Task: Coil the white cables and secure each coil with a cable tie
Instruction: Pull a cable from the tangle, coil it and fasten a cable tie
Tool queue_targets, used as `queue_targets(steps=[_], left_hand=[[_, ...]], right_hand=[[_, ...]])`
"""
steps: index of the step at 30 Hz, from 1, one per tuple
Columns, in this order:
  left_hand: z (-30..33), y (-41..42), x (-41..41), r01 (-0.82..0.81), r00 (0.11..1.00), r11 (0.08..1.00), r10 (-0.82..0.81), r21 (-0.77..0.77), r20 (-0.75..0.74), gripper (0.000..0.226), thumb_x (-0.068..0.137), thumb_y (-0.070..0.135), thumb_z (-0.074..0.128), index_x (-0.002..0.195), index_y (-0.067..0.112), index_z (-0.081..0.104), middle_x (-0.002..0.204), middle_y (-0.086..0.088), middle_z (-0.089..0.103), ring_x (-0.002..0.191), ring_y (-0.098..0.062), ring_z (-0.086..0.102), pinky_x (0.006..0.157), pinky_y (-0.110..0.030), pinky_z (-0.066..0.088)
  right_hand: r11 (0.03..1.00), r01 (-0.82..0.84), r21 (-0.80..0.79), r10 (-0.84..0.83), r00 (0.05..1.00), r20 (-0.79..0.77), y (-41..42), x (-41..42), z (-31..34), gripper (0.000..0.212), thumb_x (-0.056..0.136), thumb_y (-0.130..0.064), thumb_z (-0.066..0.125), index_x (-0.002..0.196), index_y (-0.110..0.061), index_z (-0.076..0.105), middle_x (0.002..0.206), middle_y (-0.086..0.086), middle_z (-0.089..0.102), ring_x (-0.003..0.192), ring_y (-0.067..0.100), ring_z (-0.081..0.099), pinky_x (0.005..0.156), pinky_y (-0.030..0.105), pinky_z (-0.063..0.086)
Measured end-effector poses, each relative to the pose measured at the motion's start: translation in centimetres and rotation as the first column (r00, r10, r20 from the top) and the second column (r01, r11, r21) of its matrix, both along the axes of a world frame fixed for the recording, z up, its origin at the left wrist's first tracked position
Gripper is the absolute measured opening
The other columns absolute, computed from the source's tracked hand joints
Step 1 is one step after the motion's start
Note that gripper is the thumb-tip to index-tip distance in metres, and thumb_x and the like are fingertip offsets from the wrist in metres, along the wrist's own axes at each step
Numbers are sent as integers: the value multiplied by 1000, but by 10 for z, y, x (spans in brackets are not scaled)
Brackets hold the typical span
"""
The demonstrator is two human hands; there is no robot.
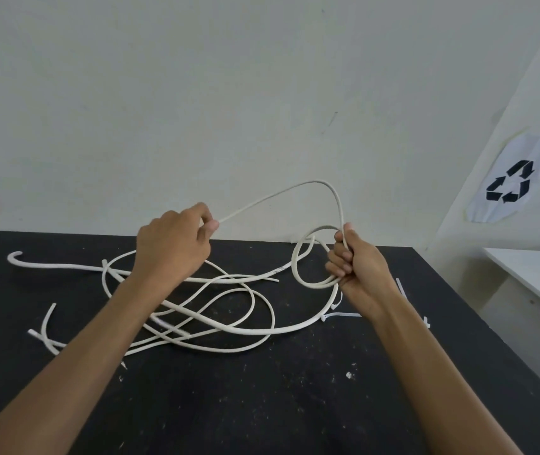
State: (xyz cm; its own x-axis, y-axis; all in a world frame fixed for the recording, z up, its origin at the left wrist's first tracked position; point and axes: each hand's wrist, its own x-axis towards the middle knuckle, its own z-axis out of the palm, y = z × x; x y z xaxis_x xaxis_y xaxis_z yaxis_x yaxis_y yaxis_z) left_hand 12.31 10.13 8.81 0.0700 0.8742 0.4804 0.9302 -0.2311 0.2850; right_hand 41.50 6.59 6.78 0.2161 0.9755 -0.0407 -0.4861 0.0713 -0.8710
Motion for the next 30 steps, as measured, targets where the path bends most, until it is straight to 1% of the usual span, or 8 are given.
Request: queue_targets(steps=[3,7,10,13,17,23,28,30], left_hand=[[2,0,-7,-47,998,999,48,9,-33,13,108,41,55,106,29,58,71,3,60,63,-19,55,67,-36,43],[2,-7,-5,-102,969,990,75,-102,-236,10,104,37,65,103,30,72,82,5,54,77,-22,54,74,-36,38],[-10,-13,5,-68,946,981,5,-181,-325,10,102,41,68,105,35,75,97,5,68,93,-23,65,79,-35,38],[-33,-18,16,32,942,960,-122,-280,-312,11,101,30,65,99,35,75,93,13,72,103,-17,70,83,-33,39],[-70,-17,20,240,934,855,-332,-459,-131,26,95,14,58,76,28,68,71,18,68,78,-3,62,95,-34,41],[-87,-3,5,414,910,793,-356,-447,212,37,104,12,54,69,20,64,69,8,71,66,-5,67,72,-27,52],[-85,-1,5,319,926,884,-214,-342,310,39,109,15,51,74,22,66,68,9,68,57,-2,57,59,-17,38],[-85,-2,7,235,943,932,-150,-275,297,30,109,16,51,84,28,62,79,10,70,67,-5,62,62,-27,46]], right_hand=[[999,-34,-21,35,998,48,-4,4,-2,33,113,-33,53,89,-10,55,61,-3,29,46,8,25,43,22,28],[998,-56,-31,59,991,123,-7,2,-3,32,112,-33,55,90,-10,56,61,-4,31,49,10,28,45,23,33],[998,-57,-33,63,977,204,-6,-5,-6,32,112,-34,56,93,-9,58,63,-2,36,53,13,36,52,27,43],[999,-38,-12,39,945,326,-5,-12,-12,34,112,-35,55,93,-7,61,63,0,47,59,16,48,68,37,52],[1000,-13,12,6,892,451,-3,-19,-22,39,113,-35,53,87,-7,62,69,3,58,65,18,60,84,45,58],[999,-5,-40,10,992,124,-3,-9,-26,36,112,-30,56,84,-8,56,66,3,48,61,18,54,63,32,58],[997,-33,-64,18,975,-221,-4,-4,-26,35,112,-25,56,81,-10,54,66,2,41,54,13,48,55,25,53],[997,-48,-59,28,955,-295,-3,-3,-27,33,112,-24,56,81,-10,54,67,1,39,53,12,47,54,24,53]])
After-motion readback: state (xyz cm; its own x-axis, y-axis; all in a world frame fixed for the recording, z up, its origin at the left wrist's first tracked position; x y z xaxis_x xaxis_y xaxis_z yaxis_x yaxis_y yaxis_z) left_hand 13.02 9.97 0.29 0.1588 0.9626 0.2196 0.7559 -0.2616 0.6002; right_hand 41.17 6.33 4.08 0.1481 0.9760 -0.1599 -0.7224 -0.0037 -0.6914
